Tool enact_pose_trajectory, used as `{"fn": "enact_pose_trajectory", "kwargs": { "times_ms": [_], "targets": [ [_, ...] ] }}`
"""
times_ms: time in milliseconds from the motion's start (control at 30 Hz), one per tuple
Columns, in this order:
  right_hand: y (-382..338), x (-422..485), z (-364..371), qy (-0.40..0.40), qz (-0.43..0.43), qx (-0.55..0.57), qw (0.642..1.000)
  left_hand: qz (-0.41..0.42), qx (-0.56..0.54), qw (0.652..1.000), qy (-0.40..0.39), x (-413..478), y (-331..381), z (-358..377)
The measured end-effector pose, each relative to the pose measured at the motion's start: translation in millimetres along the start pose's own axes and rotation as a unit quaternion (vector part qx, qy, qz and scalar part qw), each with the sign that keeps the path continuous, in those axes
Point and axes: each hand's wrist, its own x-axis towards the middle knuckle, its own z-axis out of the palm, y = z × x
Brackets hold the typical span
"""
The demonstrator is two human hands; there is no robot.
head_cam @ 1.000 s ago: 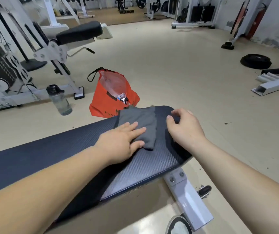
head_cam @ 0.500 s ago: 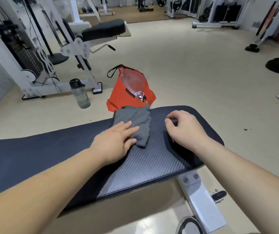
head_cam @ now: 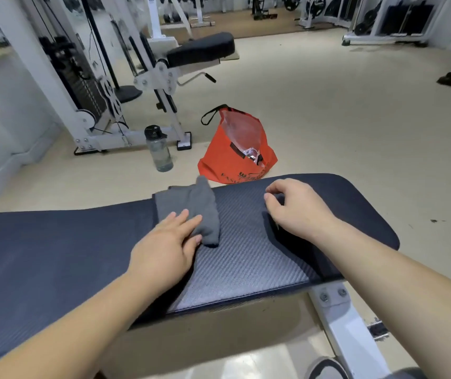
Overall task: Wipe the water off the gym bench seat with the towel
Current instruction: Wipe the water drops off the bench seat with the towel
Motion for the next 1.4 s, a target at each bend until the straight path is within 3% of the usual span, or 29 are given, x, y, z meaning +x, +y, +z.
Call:
{"fn": "enact_pose_trajectory", "kwargs": {
  "times_ms": [67,167,233,300,333,400,467,500,567,633,733,800,933,1000,1067,1200,1267,1300,1400],
  "targets": [
    [-3.6,1.4,3.3,-0.005,-0.008,-0.003,1.0,-0.03,0.033,0.998,0.034,-22.1,20.1,16.0],
    [-5.7,2.2,6.0,-0.001,-0.013,-0.004,1.0,0.14,0.034,0.989,0.04,-62.6,39.5,21.7],
    [-15.0,3.8,14.5,-0.012,-0.031,-0.007,0.999,0.245,0.03,0.969,-0.004,-60.0,12.1,7.0],
    [-17.3,3.9,14.4,-0.012,-0.032,-0.009,0.999,0.285,0.039,0.956,-0.047,-32.8,-15.8,-6.2],
    [-18.8,4.2,15.8,-0.015,-0.032,-0.008,0.999,0.256,0.042,0.964,-0.049,-20.8,-25.8,-11.4],
    [-18.7,3.4,15.8,-0.018,-0.031,-0.01,0.999,0.12,0.03,0.992,-0.023,0.1,-26.6,-8.6],
    [-17.8,3.1,13.5,-0.01,-0.029,-0.009,1.0,-0.024,0.039,0.999,-0.002,16.8,4.7,0.9],
    [-16.9,2.9,12.5,-0.004,-0.028,-0.008,1.0,-0.053,0.058,0.997,0.0,21.7,26.8,5.7],
    [-14.6,4.6,12.5,0.012,-0.024,-0.006,1.0,-0.007,0.068,0.998,0.015,28.5,65.0,16.7],
    [-13.9,6.4,13.4,0.02,-0.014,-0.007,1.0,0.109,0.031,0.993,-0.016,34.8,82.5,21.5],
    [-13.5,8.6,14.7,0.032,0.002,-0.018,0.999,0.242,-0.016,0.968,-0.068,48.8,62.8,16.2],
    [-14.8,8.5,15.1,0.029,0.004,-0.018,0.999,0.209,-0.009,0.976,-0.063,57.3,33.4,11.0],
    [-25.9,7.1,16.9,-0.006,-0.008,-0.019,1.0,-0.003,0.01,1.0,0.002,48.0,-9.7,1.4],
    [-35.1,8.7,19.4,-0.023,-0.024,-0.019,0.999,-0.063,0.011,0.998,0.023,22.1,-4.6,-0.7],
    [-44.3,11.9,24.1,-0.038,-0.041,-0.025,0.998,-0.029,0.013,0.999,0.03,-17.6,8.3,0.6],
    [-64.7,13.6,39.4,-0.083,-0.077,-0.035,0.993,0.155,0.009,0.988,0.001,-82.7,-15.4,-2.8],
    [-75.7,12.3,46.8,-0.119,-0.097,-0.042,0.987,0.155,0.038,0.987,0.005,-88.6,-51.1,-13.0],
    [-79.7,11.3,49.8,-0.136,-0.106,-0.047,0.984,0.114,0.045,0.992,0.022,-91.8,-64.7,-18.1],
    [-86.7,8.5,56.0,-0.179,-0.124,-0.061,0.974,-0.12,0.007,0.989,0.089,-100.5,-77.3,-16.8]
  ]
}}
